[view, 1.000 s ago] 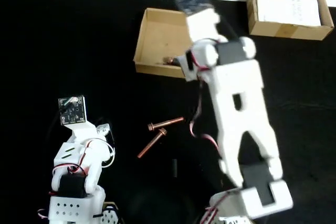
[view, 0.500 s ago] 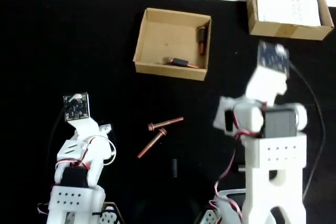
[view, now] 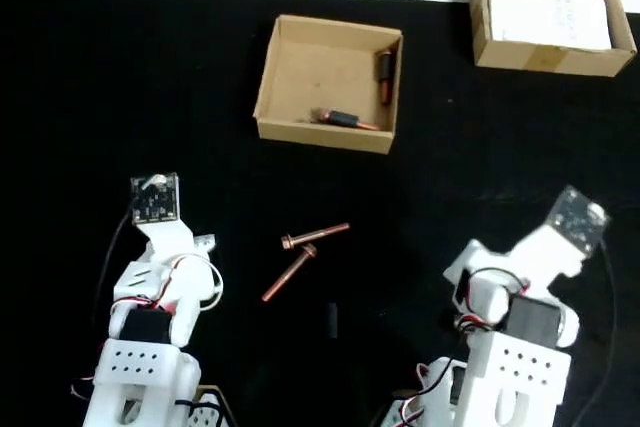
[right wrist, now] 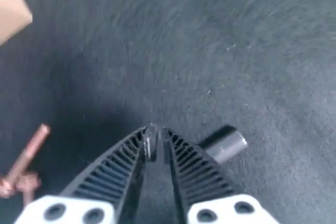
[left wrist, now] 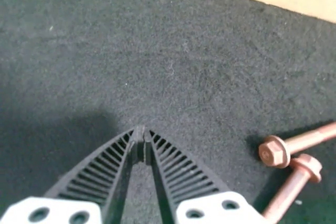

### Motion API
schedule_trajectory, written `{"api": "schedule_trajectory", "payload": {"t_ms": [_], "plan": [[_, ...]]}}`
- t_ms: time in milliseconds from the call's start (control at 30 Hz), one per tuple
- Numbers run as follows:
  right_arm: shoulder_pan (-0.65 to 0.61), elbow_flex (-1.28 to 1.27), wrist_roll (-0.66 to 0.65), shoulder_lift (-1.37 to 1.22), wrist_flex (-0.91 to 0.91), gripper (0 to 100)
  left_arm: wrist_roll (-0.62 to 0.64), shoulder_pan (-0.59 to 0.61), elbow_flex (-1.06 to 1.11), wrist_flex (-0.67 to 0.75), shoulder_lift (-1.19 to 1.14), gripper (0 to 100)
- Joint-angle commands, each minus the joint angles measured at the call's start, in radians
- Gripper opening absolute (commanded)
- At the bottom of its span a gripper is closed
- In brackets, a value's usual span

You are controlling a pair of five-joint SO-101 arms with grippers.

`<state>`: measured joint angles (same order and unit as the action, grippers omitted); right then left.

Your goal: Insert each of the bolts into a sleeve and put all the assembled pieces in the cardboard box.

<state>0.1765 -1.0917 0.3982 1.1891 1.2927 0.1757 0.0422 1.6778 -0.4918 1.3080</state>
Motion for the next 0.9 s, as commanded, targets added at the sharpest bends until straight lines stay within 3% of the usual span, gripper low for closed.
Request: {"api": "schedule_trajectory", "payload": {"t_ms": [0, 433, 667, 867], "plan": [[0.033, -0.012, 0.011, 0.016, -0.016, 0.8, -0.018, -0.016, 0.013, 0.006, -0.005, 3], [0.292, -0.378, -0.064, 0.024, -0.209, 1.2, -0.13, -0.008, -0.061, -0.212, -0.007, 3], [0.285, -0.404, -0.002, 0.019, -0.228, 24.5, -0.13, -0.005, -0.062, -0.215, -0.012, 3], [0.288, -0.4, -0.003, 0.024, -0.217, 24.8, -0.132, -0.005, -0.074, -0.253, -0.013, 3]]}}
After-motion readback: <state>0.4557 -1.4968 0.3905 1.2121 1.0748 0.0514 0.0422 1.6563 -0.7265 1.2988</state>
